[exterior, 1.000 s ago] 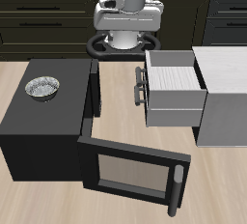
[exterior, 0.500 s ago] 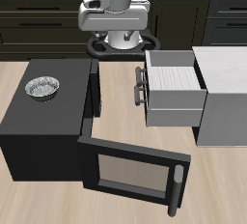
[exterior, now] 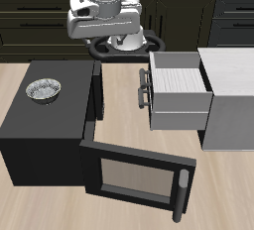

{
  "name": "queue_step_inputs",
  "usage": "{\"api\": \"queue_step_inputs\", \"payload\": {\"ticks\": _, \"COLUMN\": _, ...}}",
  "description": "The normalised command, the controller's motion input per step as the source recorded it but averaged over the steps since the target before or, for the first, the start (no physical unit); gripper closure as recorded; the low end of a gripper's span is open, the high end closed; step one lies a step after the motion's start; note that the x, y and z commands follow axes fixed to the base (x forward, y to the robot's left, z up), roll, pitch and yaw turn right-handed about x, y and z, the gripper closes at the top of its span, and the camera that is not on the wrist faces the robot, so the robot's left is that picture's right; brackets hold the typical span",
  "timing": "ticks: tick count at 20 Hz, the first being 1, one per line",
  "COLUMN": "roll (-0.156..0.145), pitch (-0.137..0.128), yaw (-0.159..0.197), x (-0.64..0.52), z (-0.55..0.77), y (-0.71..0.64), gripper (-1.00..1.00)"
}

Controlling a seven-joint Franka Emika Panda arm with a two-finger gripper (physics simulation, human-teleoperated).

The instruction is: Place the bowl in the top drawer

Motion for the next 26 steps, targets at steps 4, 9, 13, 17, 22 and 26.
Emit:
{"api": "queue_step_inputs", "payload": {"ticks": 4, "roll": -0.042, "pitch": -0.014, "yaw": -0.012, "x": 0.2, "z": 0.13, "y": -0.37, "gripper": -1.0}}
{"api": "queue_step_inputs", "payload": {"ticks": 9, "roll": 0.005, "pitch": 0.023, "yaw": -0.004, "x": 0.23, "z": 0.01, "y": -0.28, "gripper": -1.0}}
{"api": "queue_step_inputs", "payload": {"ticks": 13, "roll": 0.01, "pitch": 0.025, "yaw": -0.015, "x": 0.17, "z": -0.05, "y": -0.19, "gripper": -1.0}}
{"api": "queue_step_inputs", "payload": {"ticks": 17, "roll": -0.02, "pitch": 0.011, "yaw": -0.002, "x": 0.14, "z": -0.02, "y": -0.16, "gripper": -1.0}}
{"api": "queue_step_inputs", "payload": {"ticks": 22, "roll": -0.036, "pitch": -0.018, "yaw": -0.043, "x": 0.21, "z": 0.09, "y": -0.32, "gripper": -1.0}}
{"api": "queue_step_inputs", "payload": {"ticks": 26, "roll": -0.029, "pitch": -0.02, "yaw": -0.022, "x": 0.16, "z": 0.1, "y": -0.32, "gripper": -1.0}}
